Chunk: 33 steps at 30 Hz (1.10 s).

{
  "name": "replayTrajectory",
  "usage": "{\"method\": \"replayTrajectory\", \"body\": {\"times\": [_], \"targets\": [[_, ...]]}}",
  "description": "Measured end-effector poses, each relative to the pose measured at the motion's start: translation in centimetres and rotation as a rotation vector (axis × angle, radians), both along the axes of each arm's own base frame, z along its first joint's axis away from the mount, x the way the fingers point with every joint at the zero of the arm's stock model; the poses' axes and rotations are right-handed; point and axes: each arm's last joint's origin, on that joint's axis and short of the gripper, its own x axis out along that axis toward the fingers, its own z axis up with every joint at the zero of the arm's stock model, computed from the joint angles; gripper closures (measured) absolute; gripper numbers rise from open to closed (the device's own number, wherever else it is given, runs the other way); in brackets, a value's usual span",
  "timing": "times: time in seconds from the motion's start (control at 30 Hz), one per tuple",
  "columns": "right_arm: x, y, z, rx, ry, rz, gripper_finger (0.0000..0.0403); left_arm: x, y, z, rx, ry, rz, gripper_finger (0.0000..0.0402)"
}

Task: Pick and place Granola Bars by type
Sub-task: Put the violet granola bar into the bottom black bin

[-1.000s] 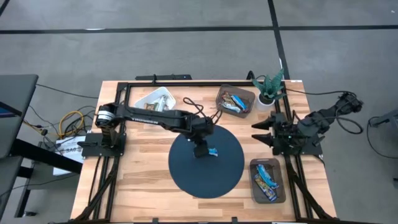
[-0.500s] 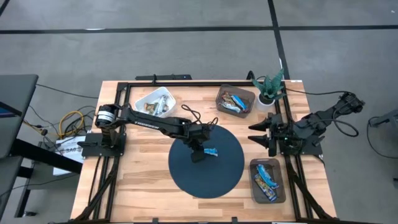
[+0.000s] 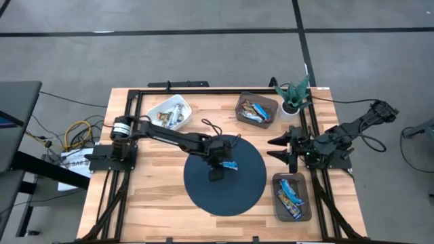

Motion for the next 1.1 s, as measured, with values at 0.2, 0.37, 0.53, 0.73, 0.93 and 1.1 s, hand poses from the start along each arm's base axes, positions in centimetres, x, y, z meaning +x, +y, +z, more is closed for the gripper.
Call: {"method": "replayTrajectory", "body": {"times": [0.2,0.37,0.53,0.73,0.93,1.1], "targets": [[0.0,0.0,0.1,0.006,-0.011,-0.002,0.0163,1.5,-0.1,-2.4,0.03,0.071,0.011,0.0227],[0.0,0.0,0.2,0.009,-0.016,-0.002,0.0163,1.8,0.1,-3.0,0.06,0.092,0.002,0.0227],[0.0,0.0,0.2,0.009,-0.017,-0.002,0.0163,1.7,0.1,-3.0,0.069,0.097,0.026,0.0235],[0.0,0.0,0.1,0.007,-0.014,-0.002,0.0163,1.7,0.1,-3.0,0.027,0.11,0.042,0.0293],[0.0,0.0,0.1,0.007,-0.013,-0.003,0.0163,1.5,0.2,-0.9,0.018,0.055,0.084,0.0358],[0.1,-0.2,0.2,0.044,-0.024,-0.029,0.0163,0.9,1.6,2.1,-0.011,-0.016,0.169,0.0372]]}}
